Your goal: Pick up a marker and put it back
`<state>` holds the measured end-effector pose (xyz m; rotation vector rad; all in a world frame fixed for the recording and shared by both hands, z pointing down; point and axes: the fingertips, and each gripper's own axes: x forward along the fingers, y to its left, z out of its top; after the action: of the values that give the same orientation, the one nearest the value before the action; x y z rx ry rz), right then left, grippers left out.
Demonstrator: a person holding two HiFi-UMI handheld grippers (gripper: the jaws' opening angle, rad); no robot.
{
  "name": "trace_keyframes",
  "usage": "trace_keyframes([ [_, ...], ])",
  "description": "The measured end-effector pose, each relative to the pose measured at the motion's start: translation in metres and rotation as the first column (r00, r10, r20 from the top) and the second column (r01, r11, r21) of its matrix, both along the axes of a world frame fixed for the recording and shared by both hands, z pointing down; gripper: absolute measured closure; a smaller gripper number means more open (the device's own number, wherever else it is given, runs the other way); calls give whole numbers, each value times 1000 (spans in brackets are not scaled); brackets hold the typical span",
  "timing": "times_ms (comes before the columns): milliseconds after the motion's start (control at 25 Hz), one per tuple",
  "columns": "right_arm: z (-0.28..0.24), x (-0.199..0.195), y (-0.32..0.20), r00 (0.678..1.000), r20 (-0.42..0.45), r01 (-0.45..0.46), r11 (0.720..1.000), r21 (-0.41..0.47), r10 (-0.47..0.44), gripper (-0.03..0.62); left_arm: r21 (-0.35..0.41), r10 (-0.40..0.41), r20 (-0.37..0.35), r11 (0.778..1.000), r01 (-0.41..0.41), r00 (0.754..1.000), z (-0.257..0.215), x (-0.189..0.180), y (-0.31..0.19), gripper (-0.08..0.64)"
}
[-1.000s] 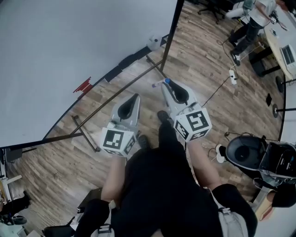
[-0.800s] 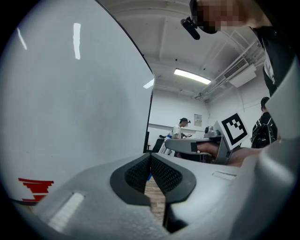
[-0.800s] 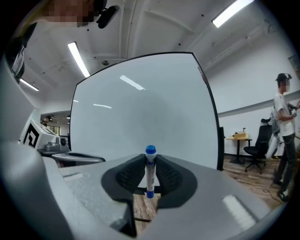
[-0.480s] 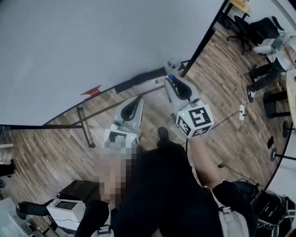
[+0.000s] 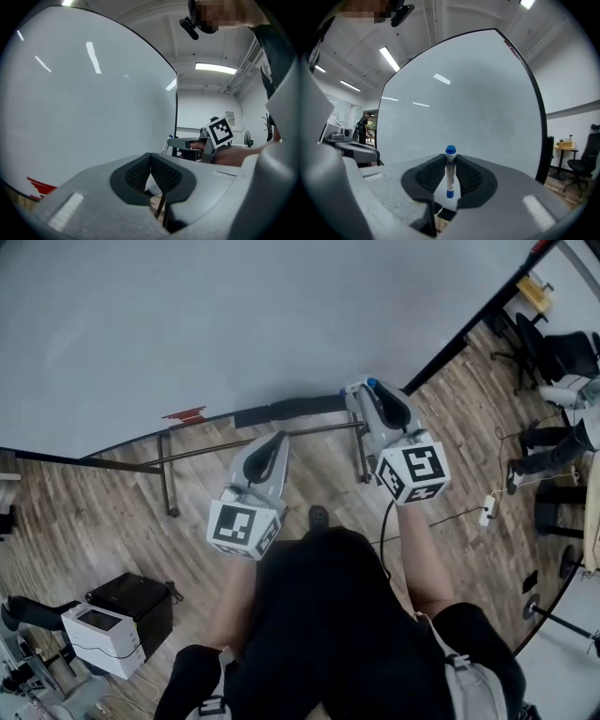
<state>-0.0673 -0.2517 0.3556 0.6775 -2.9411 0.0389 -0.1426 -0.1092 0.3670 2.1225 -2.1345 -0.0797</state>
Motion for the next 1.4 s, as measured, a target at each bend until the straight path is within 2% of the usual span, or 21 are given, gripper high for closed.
trace_keyframes([
  [240, 25, 6, -37, 998, -62, -2, 1000, 0, 2, 525, -11, -52, -8, 999, 52, 999, 9, -2, -10, 549],
  [520, 57, 8, -53, 992, -125, -6, 1000, 12, 7, 525, -23, -75, 1, 997, 75, 997, 10, 2, -10, 549],
  [1080, 114, 2, -63, 983, -182, -26, 997, -68, 14, 525, -56, -104, 13, 993, 104, 995, 15, 4, -1, 549],
  [1400, 129, 1, -56, 975, -221, -18, 997, -74, 1, 523, -57, -101, 17, 993, 102, 995, 12, 8, 0, 549],
])
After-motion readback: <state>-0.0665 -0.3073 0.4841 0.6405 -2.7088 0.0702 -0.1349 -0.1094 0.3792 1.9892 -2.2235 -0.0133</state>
